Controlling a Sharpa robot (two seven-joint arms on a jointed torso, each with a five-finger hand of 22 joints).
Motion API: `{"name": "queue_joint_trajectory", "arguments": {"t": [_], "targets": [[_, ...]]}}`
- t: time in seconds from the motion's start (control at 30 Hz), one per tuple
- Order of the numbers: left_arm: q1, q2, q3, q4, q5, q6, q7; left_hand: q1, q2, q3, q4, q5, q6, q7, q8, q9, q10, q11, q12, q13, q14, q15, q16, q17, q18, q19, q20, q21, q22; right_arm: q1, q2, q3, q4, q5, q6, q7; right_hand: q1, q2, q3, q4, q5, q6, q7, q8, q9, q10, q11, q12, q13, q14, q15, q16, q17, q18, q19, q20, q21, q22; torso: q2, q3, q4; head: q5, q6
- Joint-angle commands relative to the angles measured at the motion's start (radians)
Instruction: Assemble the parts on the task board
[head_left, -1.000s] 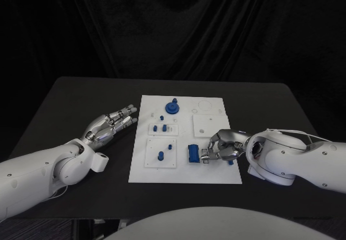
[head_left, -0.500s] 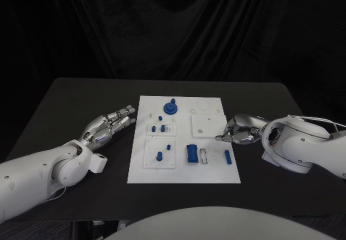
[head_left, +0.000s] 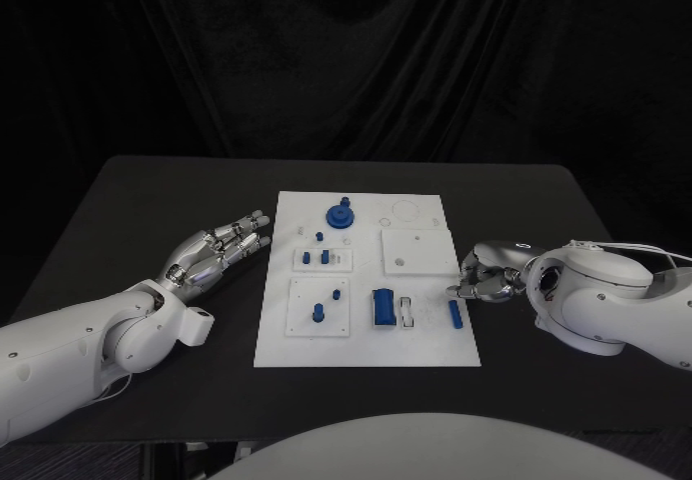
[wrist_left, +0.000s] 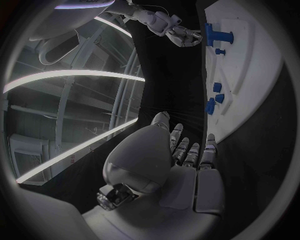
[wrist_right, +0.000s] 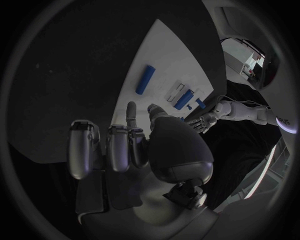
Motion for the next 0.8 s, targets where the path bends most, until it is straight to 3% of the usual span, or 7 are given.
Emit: {"name": "queue_joint_trajectory", "arguments": {"t": [0.03, 0.6, 0.8], "targets": [[-0.002, 0.002, 0.001, 0.001, 0.005, 0.001, 0.058, 0.001, 0.0, 0.006, 0.0, 0.005, 0.004, 0.001, 0.003, 0.001, 0.004, 0.004, 0.006, 0.002, 0.0, -0.006, -0.001, -0.001, 0.012, -0.003, -0.001, 0.003, -0.001, -0.011, 0.004, 0.0, -0.005, -0.06, 0.047, -0.05, 0.004, -0.004, 0.0, -0.001, -0.015, 0.007, -0.002, -0.006, -0.002, 0.106, 0.006, 0.003, 0.263, 0.067, 0.007, 0.002, 0.047, 0.002, 0.047, 0.006, 0.001, 0.219, 0.001, 0.0014, 0.0011, -0.004, 0.0], [-0.004, 0.003, 0.001, -0.002, 0.005, 0.008, 0.052, 0.001, 0.0, 0.006, 0.0, 0.005, 0.002, 0.001, 0.002, 0.001, 0.003, 0.004, 0.006, 0.001, 0.001, -0.003, -0.001, -0.001, 0.012, -0.004, -0.001, 0.002, -0.002, -0.043, 0.025, 0.0, -0.017, -0.067, 0.071, -0.06, -0.007, -0.005, -0.003, 0.009, -0.049, 0.007, 0.0, -0.011, -0.007, 0.106, 0.008, 0.003, 0.263, 0.066, 0.008, 0.001, 0.044, 0.003, 0.046, 0.007, -0.001, 0.218, 0.001, 0.0008, 0.0012, -0.001, 0.0], [-0.005, 0.003, 0.001, -0.003, 0.005, 0.011, 0.049, 0.001, 0.0, 0.007, 0.0, 0.005, 0.002, 0.001, 0.002, 0.001, 0.004, 0.005, 0.006, 0.001, 0.001, -0.002, 0.0, -0.001, 0.012, -0.003, -0.001, 0.003, -0.001, -0.053, 0.033, 0.0, -0.024, -0.067, 0.083, -0.061, -0.016, -0.006, -0.006, 0.017, -0.06, -0.001, 0.004, -0.026, -0.018, 0.106, 0.011, 0.003, 0.263, 0.065, 0.01, -0.001, 0.038, 0.004, 0.044, 0.008, -0.005, 0.217, 0.0, 0.0004, 0.0013, -0.001, 0.0]]}}
